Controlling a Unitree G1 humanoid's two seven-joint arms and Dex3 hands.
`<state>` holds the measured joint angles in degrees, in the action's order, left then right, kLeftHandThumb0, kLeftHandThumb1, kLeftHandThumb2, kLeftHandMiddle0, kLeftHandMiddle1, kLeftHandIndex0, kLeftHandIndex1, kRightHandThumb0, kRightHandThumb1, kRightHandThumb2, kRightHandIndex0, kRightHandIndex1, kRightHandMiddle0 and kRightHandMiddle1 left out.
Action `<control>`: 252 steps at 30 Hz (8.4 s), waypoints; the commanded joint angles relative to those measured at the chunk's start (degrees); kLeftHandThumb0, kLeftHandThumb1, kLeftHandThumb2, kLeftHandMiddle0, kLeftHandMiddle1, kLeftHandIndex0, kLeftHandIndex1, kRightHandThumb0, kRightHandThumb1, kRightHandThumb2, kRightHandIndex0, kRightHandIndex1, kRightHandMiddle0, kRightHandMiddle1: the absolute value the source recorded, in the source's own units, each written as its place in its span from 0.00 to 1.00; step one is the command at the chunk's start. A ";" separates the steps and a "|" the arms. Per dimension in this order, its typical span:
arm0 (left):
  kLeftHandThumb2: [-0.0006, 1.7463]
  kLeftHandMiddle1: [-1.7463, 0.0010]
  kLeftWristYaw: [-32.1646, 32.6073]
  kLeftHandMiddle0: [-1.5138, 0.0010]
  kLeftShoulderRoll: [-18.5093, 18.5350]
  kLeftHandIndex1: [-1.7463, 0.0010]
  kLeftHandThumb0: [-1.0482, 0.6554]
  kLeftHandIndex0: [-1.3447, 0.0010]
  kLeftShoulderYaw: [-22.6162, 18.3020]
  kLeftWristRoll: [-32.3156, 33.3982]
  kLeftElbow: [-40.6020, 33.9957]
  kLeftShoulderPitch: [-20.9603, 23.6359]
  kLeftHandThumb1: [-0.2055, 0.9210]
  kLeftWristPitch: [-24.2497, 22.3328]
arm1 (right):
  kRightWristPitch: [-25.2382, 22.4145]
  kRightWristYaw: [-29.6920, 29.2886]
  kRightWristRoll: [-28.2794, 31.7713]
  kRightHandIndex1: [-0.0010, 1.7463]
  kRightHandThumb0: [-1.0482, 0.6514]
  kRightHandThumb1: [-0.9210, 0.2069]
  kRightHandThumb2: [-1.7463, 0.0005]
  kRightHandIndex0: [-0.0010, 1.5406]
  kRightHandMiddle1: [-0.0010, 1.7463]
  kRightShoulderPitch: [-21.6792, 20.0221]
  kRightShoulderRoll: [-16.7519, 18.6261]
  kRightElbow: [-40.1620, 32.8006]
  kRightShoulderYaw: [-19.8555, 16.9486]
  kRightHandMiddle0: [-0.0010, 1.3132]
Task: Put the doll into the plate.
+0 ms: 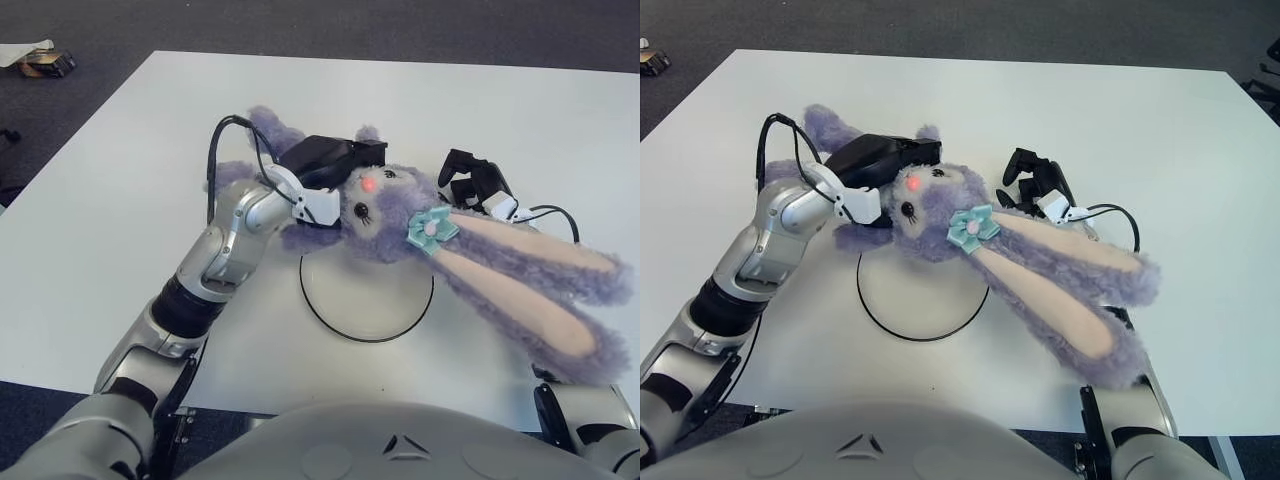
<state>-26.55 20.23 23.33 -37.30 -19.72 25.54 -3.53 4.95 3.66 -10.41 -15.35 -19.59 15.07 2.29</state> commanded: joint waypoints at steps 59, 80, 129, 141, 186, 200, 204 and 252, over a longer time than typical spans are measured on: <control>0.98 0.00 -3.21 0.42 4.44 0.00 0.61 0.53 -3.03 6.17 -4.39 2.87 0.16 22.61 | -1.20 3.83 -0.34 1.00 0.32 0.57 0.22 0.78 1.00 -1.28 -0.02 10.44 1.19 0.49; 0.80 0.00 -3.02 0.63 0.23 0.00 0.61 0.61 0.72 -2.79 -5.66 0.71 0.41 18.74 | 1.39 2.42 -1.54 1.00 0.32 0.56 0.23 0.73 1.00 -3.10 -0.34 15.49 1.85 0.48; 0.42 0.05 -2.24 0.98 -3.14 0.42 0.02 1.00 2.98 -1.54 -4.91 -3.16 1.00 18.42 | 10.93 -0.07 -1.02 1.00 0.30 0.65 0.15 0.85 1.00 -5.02 -0.56 21.82 3.04 0.55; 0.47 0.31 -4.13 1.00 -0.82 0.69 0.01 1.00 2.38 -0.38 -6.67 -2.80 1.00 19.40 | 11.10 1.42 0.94 1.00 0.30 0.65 0.16 0.84 1.00 -5.26 -0.13 22.79 1.95 0.55; 0.63 0.73 -17.24 0.94 17.03 0.70 0.00 1.00 -14.67 25.31 0.07 3.88 1.00 21.83 | 10.16 5.85 1.98 1.00 0.31 0.61 0.19 0.83 1.00 -4.43 -2.12 21.49 2.25 0.52; 0.63 0.37 3.49 0.81 10.93 0.39 0.06 1.00 -20.44 11.92 1.52 0.50 1.00 12.46 | 5.37 3.51 0.16 1.00 0.32 0.59 0.21 0.82 1.00 -3.33 -1.63 17.23 2.39 0.51; 0.64 0.38 6.71 0.81 10.07 0.34 0.08 1.00 -21.48 10.77 2.12 2.15 1.00 11.75 | 5.92 3.55 -0.41 1.00 0.32 0.58 0.21 0.82 1.00 -3.52 -1.84 17.63 2.76 0.50; 0.41 0.01 14.51 0.40 -4.88 0.02 0.39 0.82 -33.84 38.72 48.80 -0.71 0.91 24.43 | 5.36 3.11 -0.34 1.00 0.33 0.54 0.24 0.76 1.00 -1.12 -1.89 15.19 2.09 0.47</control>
<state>-12.79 17.78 -7.57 -2.49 15.51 25.39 11.04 14.35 5.03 -9.89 -21.56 -22.00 26.81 3.03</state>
